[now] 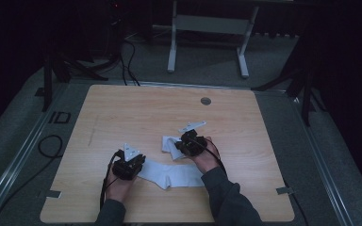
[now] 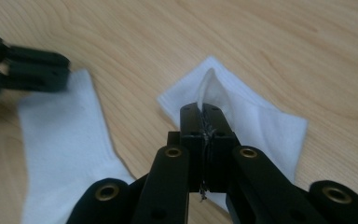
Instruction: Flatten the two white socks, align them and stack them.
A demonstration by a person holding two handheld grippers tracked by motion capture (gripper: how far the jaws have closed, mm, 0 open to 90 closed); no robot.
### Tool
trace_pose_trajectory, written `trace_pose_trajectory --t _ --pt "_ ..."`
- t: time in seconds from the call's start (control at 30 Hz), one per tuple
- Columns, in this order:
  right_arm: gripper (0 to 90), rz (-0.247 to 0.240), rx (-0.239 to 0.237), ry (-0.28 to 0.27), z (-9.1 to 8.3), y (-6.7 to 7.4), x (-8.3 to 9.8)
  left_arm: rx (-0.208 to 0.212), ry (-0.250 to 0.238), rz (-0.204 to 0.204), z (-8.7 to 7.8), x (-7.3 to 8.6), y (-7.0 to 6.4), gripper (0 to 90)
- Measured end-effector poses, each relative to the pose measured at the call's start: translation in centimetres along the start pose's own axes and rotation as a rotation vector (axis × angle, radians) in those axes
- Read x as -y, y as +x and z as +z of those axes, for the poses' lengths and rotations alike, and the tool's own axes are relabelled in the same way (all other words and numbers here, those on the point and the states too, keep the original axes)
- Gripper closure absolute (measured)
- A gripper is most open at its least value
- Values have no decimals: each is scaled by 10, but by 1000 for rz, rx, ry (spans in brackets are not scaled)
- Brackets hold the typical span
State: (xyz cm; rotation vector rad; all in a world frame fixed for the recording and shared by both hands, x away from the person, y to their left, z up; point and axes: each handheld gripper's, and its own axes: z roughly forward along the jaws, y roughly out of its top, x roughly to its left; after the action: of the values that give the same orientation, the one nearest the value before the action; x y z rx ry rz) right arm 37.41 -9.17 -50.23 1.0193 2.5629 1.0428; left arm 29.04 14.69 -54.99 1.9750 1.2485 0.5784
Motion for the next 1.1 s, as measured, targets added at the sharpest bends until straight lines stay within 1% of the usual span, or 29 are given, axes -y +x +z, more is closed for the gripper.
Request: trace_pose_trajectory --t 0.1,0.2,0.33,0.43,0.5,0.53,0.6,0.7,0.77,0.83,0.9,0.93,1.03,1.07,1.1 --pt "885 24 -32 -31 -10 0 -4 -1 -3 -4 0 0 0 818" --pt "885 17 -39 -54 -19 2 -6 -2 -2 1 -1 0 0 818" --pt "884 19 -33 -93 -35 1 -8 -2 -1 1 -1 0 0 819" --pt "885 20 -25 -119 -47 -4 -8 -2 -1 2 -1 0 0 818" --pt "884 25 -11 -132 -53 -9 -7 -2 -1 0 -1 0 0 818" --pt "884 31 -6 -138 -56 -13 -6 -3 -2 0 -1 0 0 819" --pt "884 56 -1 -147 -61 -21 -2 -4 -2 -1 -1 0 0 819" --pt "884 88 25 -157 -69 -36 4 -4 -2 -4 -1 0 1 819" --pt "884 105 61 -160 -76 -46 9 -4 -2 -6 -1 0 1 819" --pt "884 129 85 -159 -82 -59 14 -4 0 -3 -1 1 0 819" --pt "884 144 118 -147 -86 -71 20 -3 2 -8 -1 1 0 818" --pt "884 151 127 -137 -88 -77 24 -2 3 -7 -1 1 0 819" --pt "883 174 160 -95 -89 -94 35 -1 6 -3 0 1 -1 819" --pt "883 174 160 -95 -89 -94 35 -1 6 -3 0 1 -1 819" --pt "883 181 169 -81 -89 -98 40 -1 7 -2 0 1 -1 819"
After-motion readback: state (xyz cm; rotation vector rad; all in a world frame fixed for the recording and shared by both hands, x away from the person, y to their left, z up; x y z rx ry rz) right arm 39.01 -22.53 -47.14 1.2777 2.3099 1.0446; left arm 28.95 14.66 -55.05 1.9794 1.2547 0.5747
